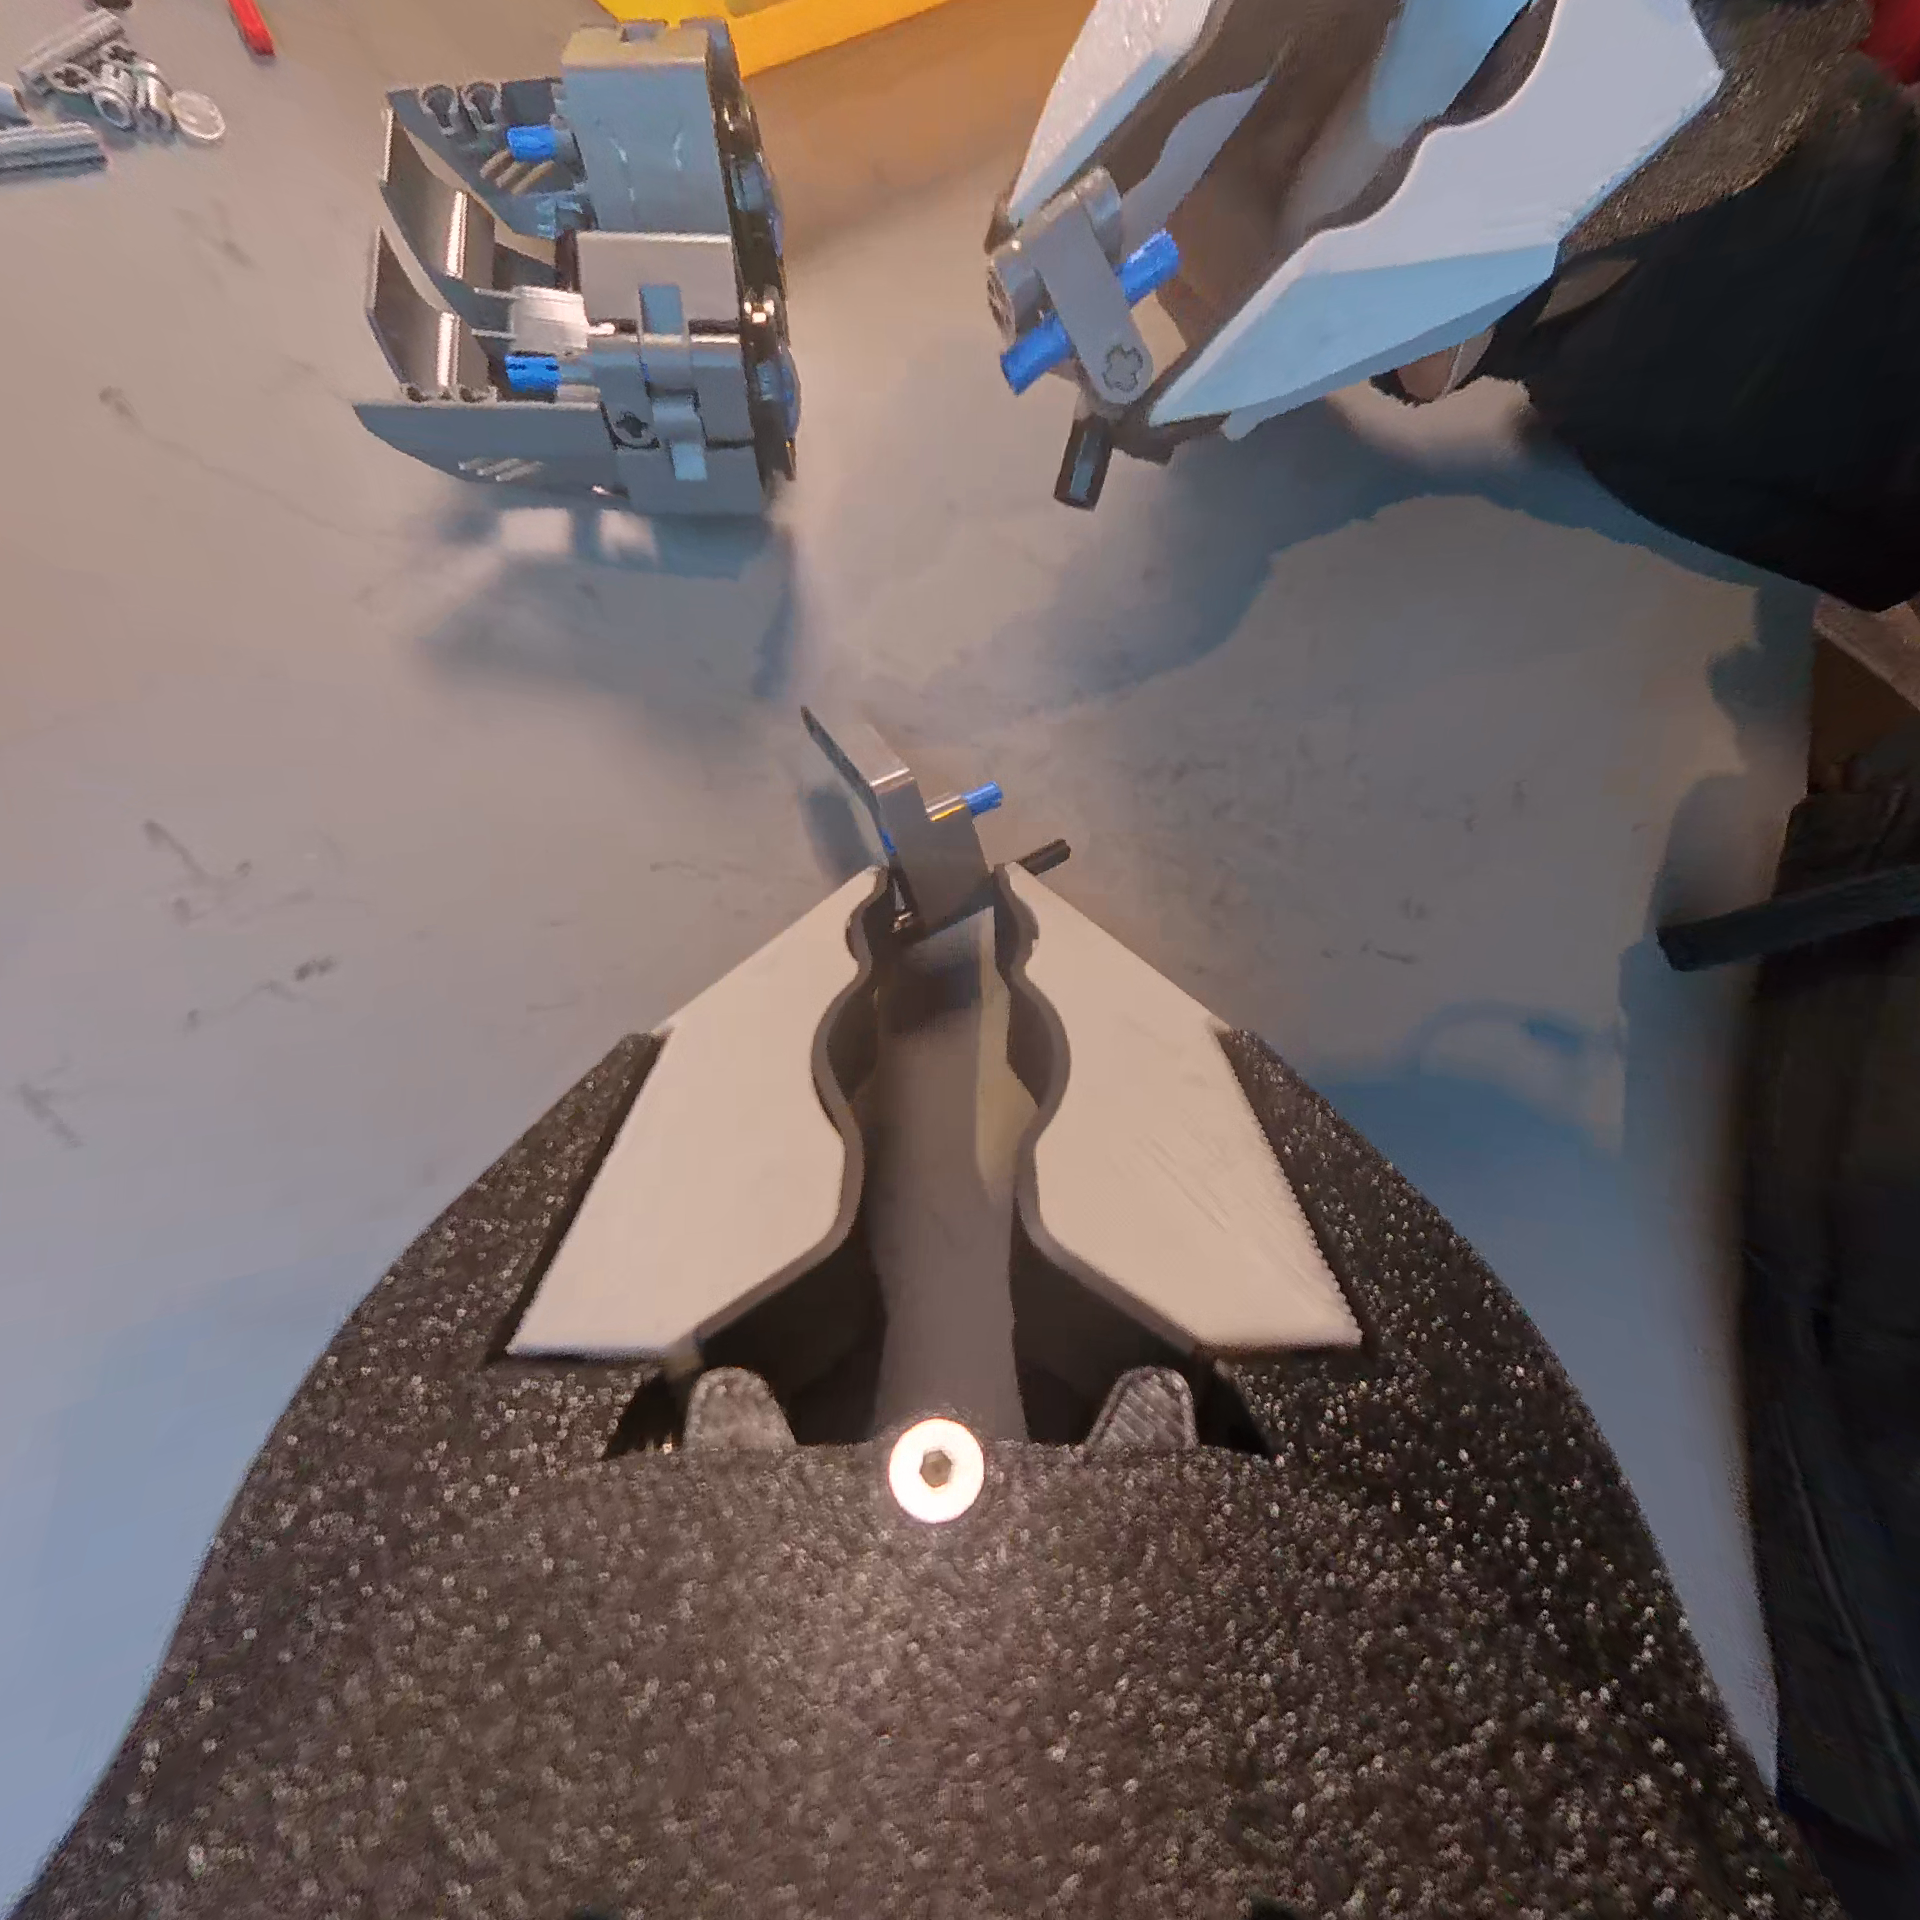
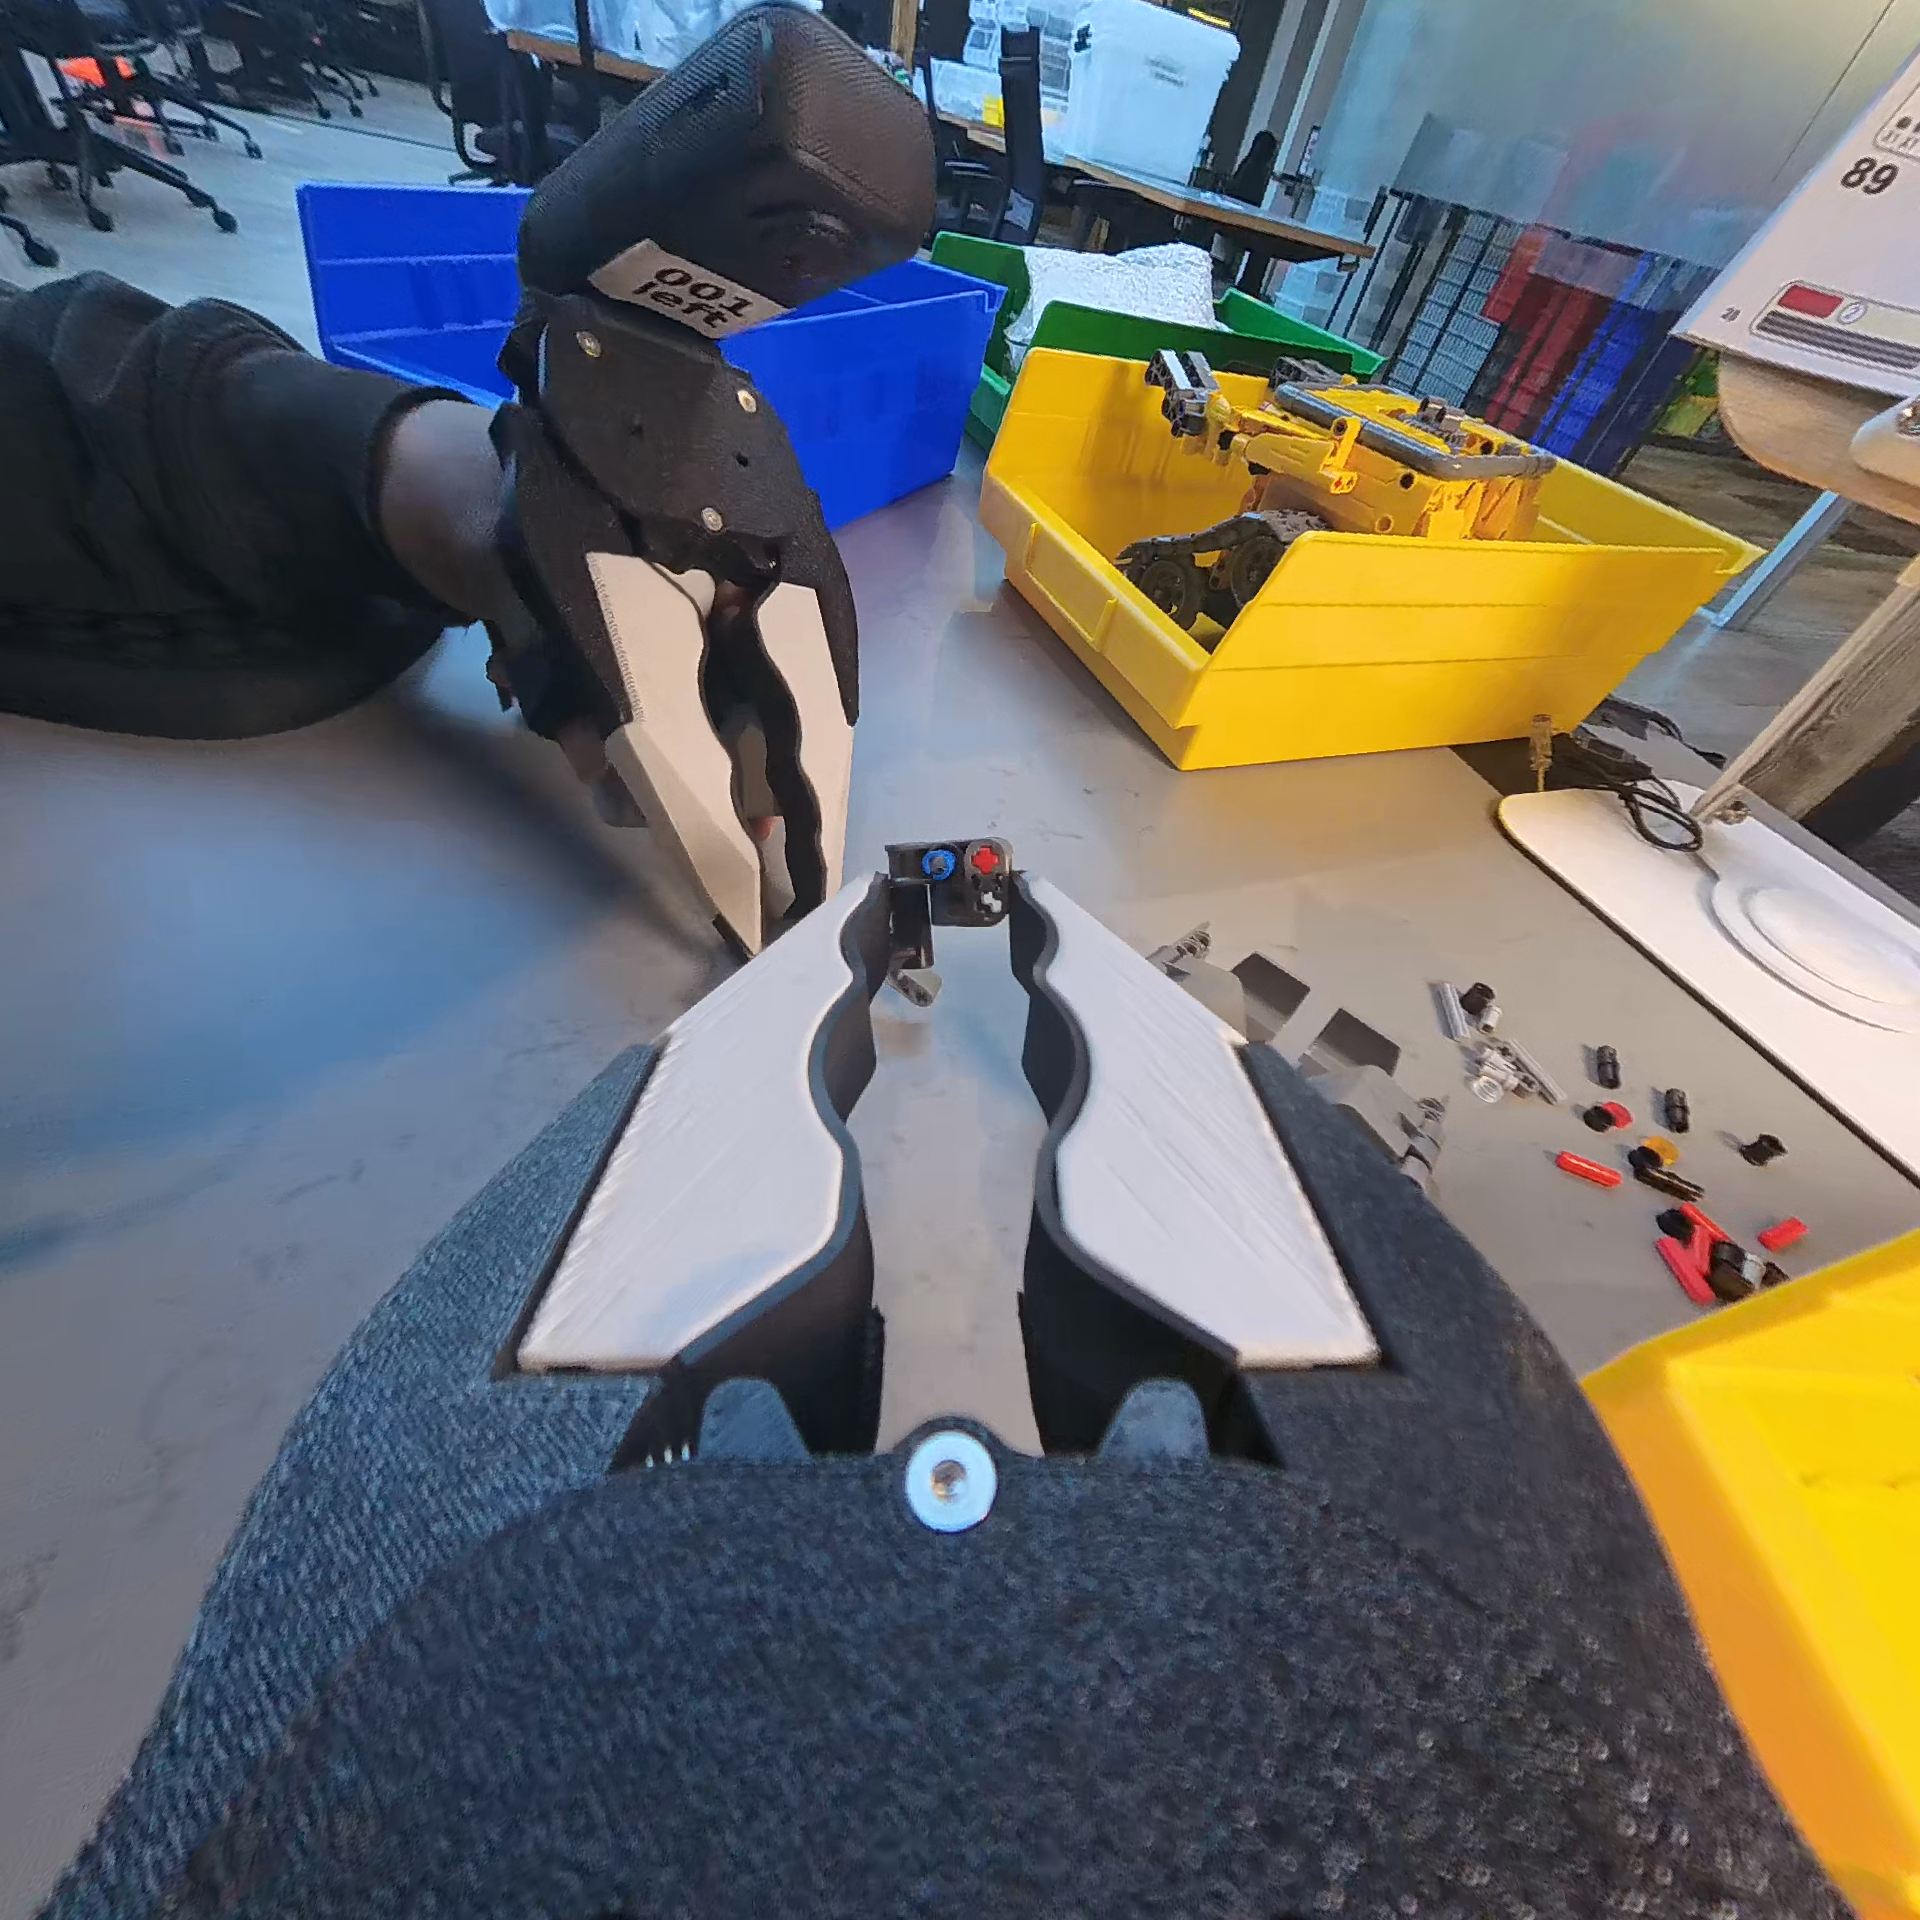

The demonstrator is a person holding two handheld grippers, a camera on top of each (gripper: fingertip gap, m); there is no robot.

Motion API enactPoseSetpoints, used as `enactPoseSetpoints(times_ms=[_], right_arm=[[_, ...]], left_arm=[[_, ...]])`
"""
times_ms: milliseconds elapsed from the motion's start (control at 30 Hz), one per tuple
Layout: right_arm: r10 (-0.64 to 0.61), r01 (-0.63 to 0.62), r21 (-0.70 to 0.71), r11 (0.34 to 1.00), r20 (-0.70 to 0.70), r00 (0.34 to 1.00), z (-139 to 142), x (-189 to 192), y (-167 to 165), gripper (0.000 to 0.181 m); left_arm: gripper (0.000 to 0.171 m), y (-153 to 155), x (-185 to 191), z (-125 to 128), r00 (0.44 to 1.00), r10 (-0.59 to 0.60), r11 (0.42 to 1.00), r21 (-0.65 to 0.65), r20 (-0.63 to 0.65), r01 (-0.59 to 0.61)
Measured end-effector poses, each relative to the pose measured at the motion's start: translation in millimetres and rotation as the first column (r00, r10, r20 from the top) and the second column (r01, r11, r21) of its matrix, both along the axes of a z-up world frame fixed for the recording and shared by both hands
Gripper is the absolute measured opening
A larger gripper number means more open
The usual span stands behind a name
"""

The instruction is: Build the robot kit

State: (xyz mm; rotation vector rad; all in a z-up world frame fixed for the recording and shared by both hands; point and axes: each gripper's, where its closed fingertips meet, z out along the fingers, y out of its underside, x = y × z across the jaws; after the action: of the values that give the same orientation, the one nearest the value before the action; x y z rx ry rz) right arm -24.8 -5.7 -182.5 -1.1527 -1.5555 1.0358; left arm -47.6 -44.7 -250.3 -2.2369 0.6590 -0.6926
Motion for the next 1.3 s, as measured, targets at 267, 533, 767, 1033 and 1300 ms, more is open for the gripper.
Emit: enactPoseSetpoints(times_ms=[267, 533, 767, 1033, 1300], right_arm=[[0.029, -0.030, 0.040, 0.999, 0.015, 0.999, -3, 0, -7, 0.021], [0.082, -0.085, 0.175, 0.981, 0.020, 0.996, -9, -3, -25, 0.021], [0.080, -0.079, 0.169, 0.982, 0.004, 0.997, -6, -2, -24, 0.021], [0.089, -0.086, 0.165, 0.983, -0.010, 0.996, -2, 0, -24, 0.021], [0.095, -0.097, 0.200, 0.975, 0.022, 0.995, -9, 0, -26, 0.021]], left_arm=[[0.018, 3, 6, 24, 0.983, 0.020, 1.000, 0.011, 0.183, -0.022], [0.018, -2, 14, 46, 0.914, 0.000, 0.999, -0.031, 0.405, 0.013], [0.017, -3, 16, 47, 0.907, -0.009, 0.999, -0.040, 0.421, 0.028], [0.017, -9, 21, 54, 0.873, -0.039, 0.996, -0.056, 0.486, 0.076], [0.017, -10, 21, 51, 0.869, -0.033, 0.994, -0.078, 0.494, 0.081]])
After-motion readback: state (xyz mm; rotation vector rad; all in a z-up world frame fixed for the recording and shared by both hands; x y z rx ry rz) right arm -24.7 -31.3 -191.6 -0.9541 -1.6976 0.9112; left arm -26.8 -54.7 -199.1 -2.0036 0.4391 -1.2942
